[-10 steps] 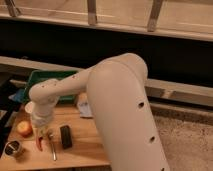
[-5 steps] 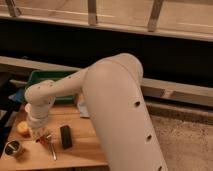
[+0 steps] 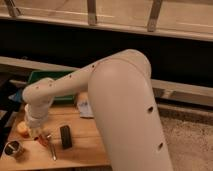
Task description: Place banana in metal cup
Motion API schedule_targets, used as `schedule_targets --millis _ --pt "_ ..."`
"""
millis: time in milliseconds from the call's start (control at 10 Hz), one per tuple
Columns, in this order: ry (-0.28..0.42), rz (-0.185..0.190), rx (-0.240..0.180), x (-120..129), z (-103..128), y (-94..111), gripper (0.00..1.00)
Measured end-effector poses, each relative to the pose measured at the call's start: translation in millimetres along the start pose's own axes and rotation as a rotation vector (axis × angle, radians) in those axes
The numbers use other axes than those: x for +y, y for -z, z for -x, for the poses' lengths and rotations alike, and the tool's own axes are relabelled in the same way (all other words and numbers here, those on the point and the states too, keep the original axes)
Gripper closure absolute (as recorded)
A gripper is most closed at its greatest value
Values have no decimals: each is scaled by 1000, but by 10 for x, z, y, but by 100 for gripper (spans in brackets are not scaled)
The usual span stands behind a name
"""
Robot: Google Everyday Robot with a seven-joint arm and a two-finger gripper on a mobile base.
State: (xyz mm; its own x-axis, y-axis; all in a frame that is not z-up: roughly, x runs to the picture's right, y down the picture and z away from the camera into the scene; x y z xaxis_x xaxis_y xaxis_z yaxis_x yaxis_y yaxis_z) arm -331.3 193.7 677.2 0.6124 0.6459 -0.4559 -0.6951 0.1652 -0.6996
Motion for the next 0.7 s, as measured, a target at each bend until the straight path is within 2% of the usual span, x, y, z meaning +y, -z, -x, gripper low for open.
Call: schedule_targets --millis 200,400,500,700 --pt "63 -9 -33 233 48 115 87" --pt "148 -4 -38 480 139 100 87" --pt "208 10 -25 659 240 16 87" --pt "285 41 10 915 356 -156 87"
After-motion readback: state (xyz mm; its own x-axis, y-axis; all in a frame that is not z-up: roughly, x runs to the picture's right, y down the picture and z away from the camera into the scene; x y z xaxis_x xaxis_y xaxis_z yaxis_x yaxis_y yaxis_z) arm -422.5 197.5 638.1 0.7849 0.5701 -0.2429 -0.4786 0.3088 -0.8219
